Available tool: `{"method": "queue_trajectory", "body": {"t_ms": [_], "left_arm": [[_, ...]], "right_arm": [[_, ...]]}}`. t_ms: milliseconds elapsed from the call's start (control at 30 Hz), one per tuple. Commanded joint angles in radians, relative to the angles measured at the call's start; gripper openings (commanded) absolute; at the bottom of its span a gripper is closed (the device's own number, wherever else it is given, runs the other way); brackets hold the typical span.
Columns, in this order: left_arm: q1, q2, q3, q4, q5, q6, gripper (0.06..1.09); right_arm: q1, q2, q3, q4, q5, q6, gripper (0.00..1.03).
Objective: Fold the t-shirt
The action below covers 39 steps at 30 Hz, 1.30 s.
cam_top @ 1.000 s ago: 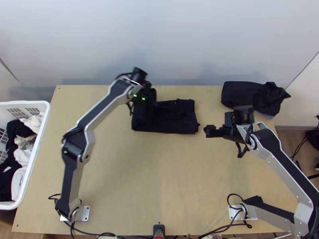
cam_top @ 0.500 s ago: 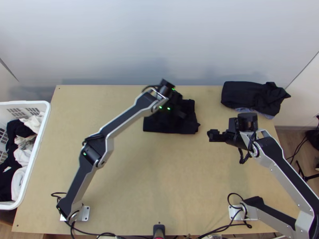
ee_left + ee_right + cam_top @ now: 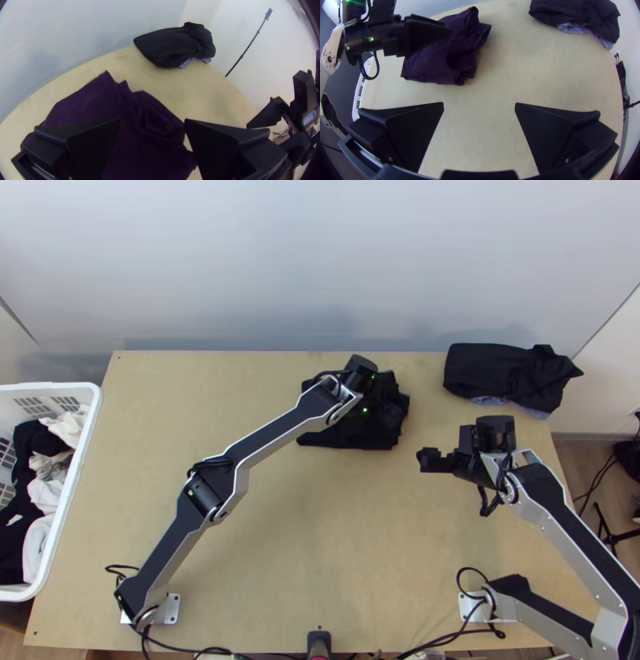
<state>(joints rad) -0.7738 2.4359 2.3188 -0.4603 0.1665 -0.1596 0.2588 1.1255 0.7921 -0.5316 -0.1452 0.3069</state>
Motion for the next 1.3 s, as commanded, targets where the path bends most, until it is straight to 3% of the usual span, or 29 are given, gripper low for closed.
{"method": "queue_trajectory", "body": {"t_ms": [0,100,233,433,800,1067,1167,1267], "left_arm": [[0.008,-0.024,0.011,0.041,-0.071,-0.02,1.04],[0.039,-0.054,0.008,0.014,-0.073,-0.014,1.04],[0.085,-0.152,-0.053,-0.072,-0.07,0.031,1.04],[0.169,-0.337,-0.23,-0.192,-0.065,0.074,1.04],[0.291,-0.637,-0.527,-0.178,-0.055,0.117,1.04],[0.341,-0.741,-0.65,-0.143,-0.055,0.121,1.04],[0.363,-0.749,-0.679,-0.138,-0.055,0.12,1.04],[0.375,-0.756,-0.705,-0.136,-0.055,0.117,1.04]], "right_arm": [[0.036,0.007,-0.047,0.048,-0.002,0.024,0.99],[0.043,0.034,-0.044,0.073,-0.019,0.038,0.99],[-0.018,0.129,-0.025,0.137,-0.174,0.101,0.99],[-0.029,0.342,0.039,0.288,-0.232,0.146,0.99],[-0.023,0.752,0.355,0.311,-0.275,0.146,0.99],[0.042,0.89,0.55,0.249,-0.281,0.15,0.98],[0.085,0.918,0.628,0.168,-0.237,0.092,0.81],[0.119,0.927,0.659,0.134,-0.194,0.031,0.4]]}}
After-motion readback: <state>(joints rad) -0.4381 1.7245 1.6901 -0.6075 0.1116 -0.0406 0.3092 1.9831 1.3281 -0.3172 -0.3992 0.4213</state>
